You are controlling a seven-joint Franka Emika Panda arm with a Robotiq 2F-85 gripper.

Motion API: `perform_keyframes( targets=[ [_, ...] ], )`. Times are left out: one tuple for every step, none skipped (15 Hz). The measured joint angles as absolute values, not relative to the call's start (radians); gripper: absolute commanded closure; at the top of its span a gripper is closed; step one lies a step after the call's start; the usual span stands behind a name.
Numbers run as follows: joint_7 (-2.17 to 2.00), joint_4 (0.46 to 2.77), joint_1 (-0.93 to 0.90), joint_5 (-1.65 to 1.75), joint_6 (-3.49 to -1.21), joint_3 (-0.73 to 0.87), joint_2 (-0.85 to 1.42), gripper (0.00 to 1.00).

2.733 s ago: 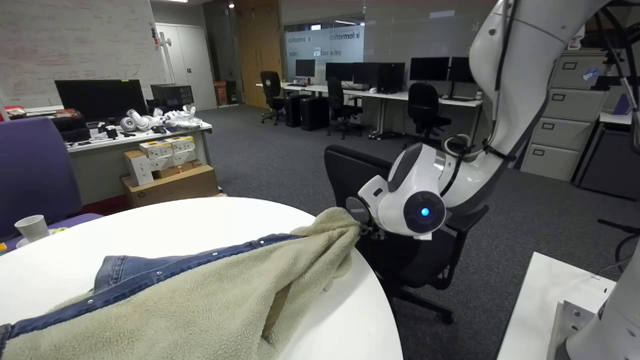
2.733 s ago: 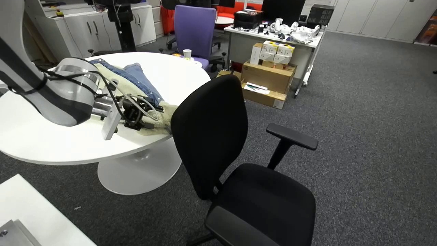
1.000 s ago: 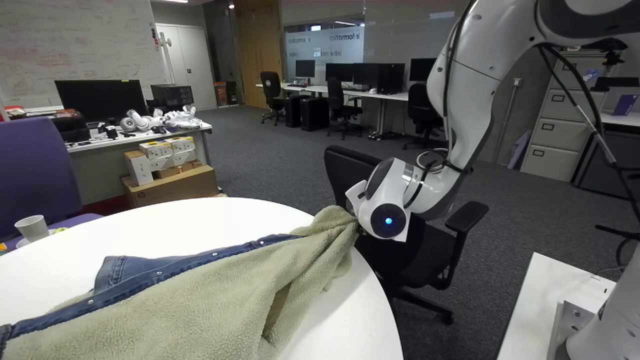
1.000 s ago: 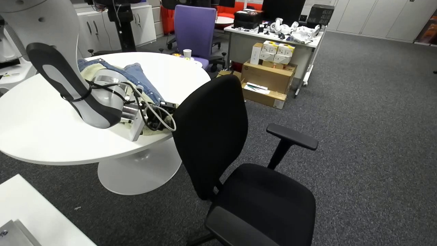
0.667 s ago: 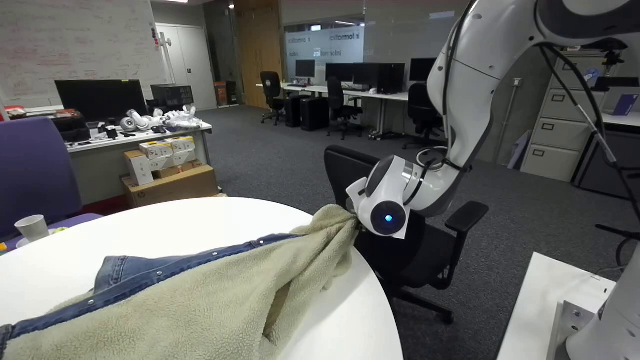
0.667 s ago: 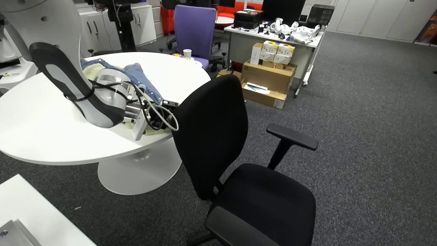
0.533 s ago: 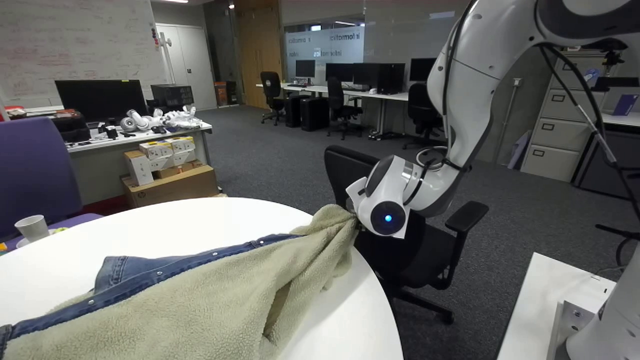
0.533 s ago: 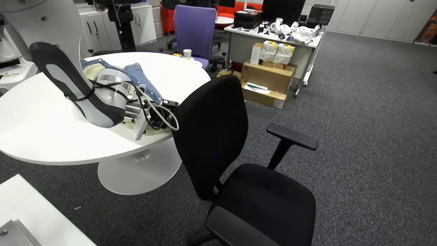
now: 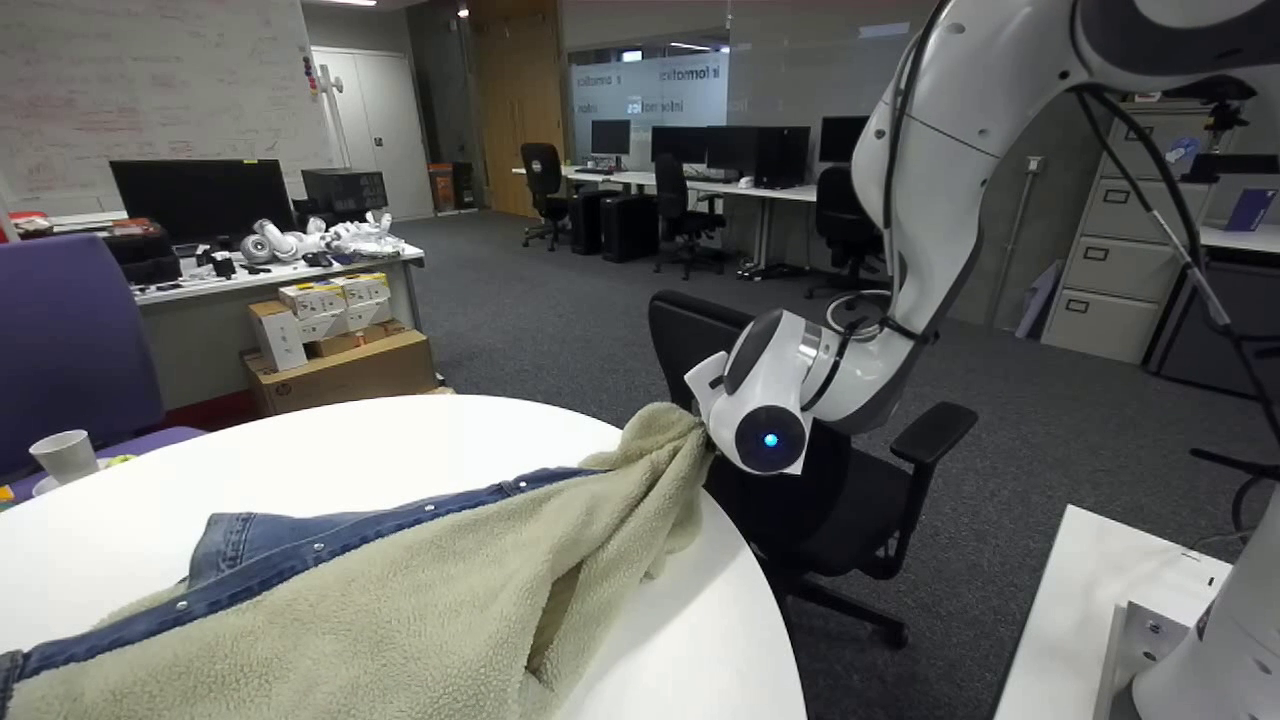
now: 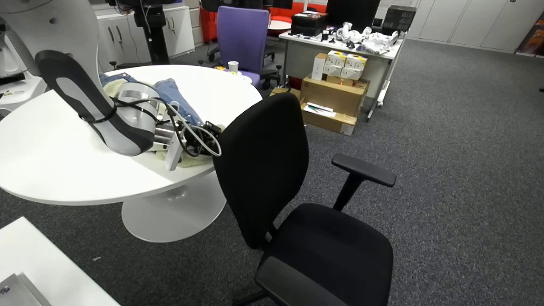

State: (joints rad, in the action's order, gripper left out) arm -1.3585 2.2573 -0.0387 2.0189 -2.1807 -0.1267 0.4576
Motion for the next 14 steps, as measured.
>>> perform_keyframes(
  targets=[
    [-1.358, 2.255, -0.040, 2.019, -2.173, -0.130, 0.456, 0.96],
    [-1.358, 2.252, -0.040, 2.019, -2.165, -0.136, 0.455, 0.99],
    [-1.358, 2.251, -0.041, 2.019, -2.160, -0.141, 0.454, 1.00],
    [-1.358, 2.250, -0.042, 2.019, -2.159, -0.146, 0.453, 1.00],
    [-1.358, 2.250, -0.042, 2.017, -2.159, -0.151, 0.451, 1.00],
    [-1.357, 2.250, -0.042, 2.009, -2.159, -0.157, 0.449, 0.99],
    [-1.354, 2.250, -0.042, 1.996, -2.162, -0.161, 0.445, 0.99],
    [-1.346, 2.250, -0.042, 1.978, -2.165, -0.166, 0.439, 0.99],
    [-1.335, 2.250, -0.042, 1.953, -2.168, -0.171, 0.431, 0.99],
    [-1.325, 2.250, -0.042, 1.928, -2.173, -0.177, 0.422, 0.99],
    [-1.320, 2.250, -0.042, 1.903, -2.177, -0.183, 0.409, 0.99],
    [-1.317, 2.249, -0.042, 1.872, -2.185, -0.189, 0.393, 0.99],
    [-1.314, 2.248, -0.042, 1.836, -2.201, -0.194, 0.373, 0.99],
    [-1.307, 2.245, -0.042, 1.794, -2.221, -0.196, 0.350, 0.99]
  ],
)
